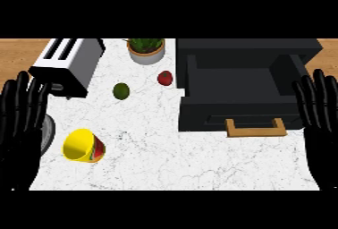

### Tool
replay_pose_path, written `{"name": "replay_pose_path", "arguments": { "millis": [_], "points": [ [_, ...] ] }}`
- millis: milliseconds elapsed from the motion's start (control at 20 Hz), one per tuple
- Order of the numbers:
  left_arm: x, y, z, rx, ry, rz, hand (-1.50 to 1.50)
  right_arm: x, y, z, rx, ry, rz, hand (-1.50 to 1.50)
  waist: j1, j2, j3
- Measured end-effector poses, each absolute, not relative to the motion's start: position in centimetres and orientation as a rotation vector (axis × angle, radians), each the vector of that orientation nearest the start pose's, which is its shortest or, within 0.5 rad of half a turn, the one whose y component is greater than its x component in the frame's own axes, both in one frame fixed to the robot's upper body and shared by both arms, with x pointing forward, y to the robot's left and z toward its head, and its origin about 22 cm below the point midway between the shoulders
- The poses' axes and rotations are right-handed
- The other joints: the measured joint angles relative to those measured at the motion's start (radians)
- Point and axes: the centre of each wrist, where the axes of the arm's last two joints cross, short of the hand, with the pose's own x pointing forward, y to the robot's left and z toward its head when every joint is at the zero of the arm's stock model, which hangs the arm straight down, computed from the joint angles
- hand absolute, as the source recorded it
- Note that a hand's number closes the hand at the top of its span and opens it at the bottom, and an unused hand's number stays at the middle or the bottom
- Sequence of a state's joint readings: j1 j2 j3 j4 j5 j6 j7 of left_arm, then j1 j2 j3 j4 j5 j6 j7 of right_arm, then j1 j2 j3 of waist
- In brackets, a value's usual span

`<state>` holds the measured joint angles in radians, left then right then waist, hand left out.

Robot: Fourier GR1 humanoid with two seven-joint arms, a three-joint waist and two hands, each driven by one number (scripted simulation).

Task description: Pick up the cup, place it into the drawer and close the drawer

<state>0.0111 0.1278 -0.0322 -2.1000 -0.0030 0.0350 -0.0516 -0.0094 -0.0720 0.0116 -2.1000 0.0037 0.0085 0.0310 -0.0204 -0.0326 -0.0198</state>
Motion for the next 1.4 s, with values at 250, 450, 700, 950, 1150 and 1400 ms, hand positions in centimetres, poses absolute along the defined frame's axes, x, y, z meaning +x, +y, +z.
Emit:
{"name": "replay_pose_path", "arguments": {
  "millis": [250, 450, 700, 950, 1150, 1400],
  "points": [
    [20.5, 25.0, 12.1, -0.147, -2.138, -0.218, -1.50, 21.1, -23.4, 12.8, -0.026, -2.086, 0.118, -1.50, 0.017, 0.023, 0.013],
    [20.2, 26.4, 11.0, -0.383, -2.033, -0.240, -1.50, 21.2, -22.8, 12.3, 0.060, -2.040, 0.120, -1.50, 0.024, 0.030, 0.016],
    [20.2, 28.1, 10.6, -0.519, -1.951, -0.226, -1.50, 21.2, -22.8, 12.2, 0.113, -2.011, 0.116, -1.50, 0.022, 0.031, 0.019],
    [20.6, 29.1, 10.9, -0.565, -1.926, -0.218, -1.50, 21.8, -23.0, 12.4, 0.125, -2.004, 0.118, -1.50, 0.022, 0.032, 0.019],
    [20.9, 29.4, 11.0, -0.573, -1.917, -0.210, -1.50, 22.2, -23.3, 12.2, 0.130, -1.998, 0.118, -1.50, 0.021, 0.032, 0.020],
    [20.8, 29.2, 11.0, -0.548, -1.907, -0.210, -1.50, 22.4, -22.5, 12.4, 0.143, -2.004, 0.113, -1.50, 0.022, 0.032, 0.020]
  ]
}}
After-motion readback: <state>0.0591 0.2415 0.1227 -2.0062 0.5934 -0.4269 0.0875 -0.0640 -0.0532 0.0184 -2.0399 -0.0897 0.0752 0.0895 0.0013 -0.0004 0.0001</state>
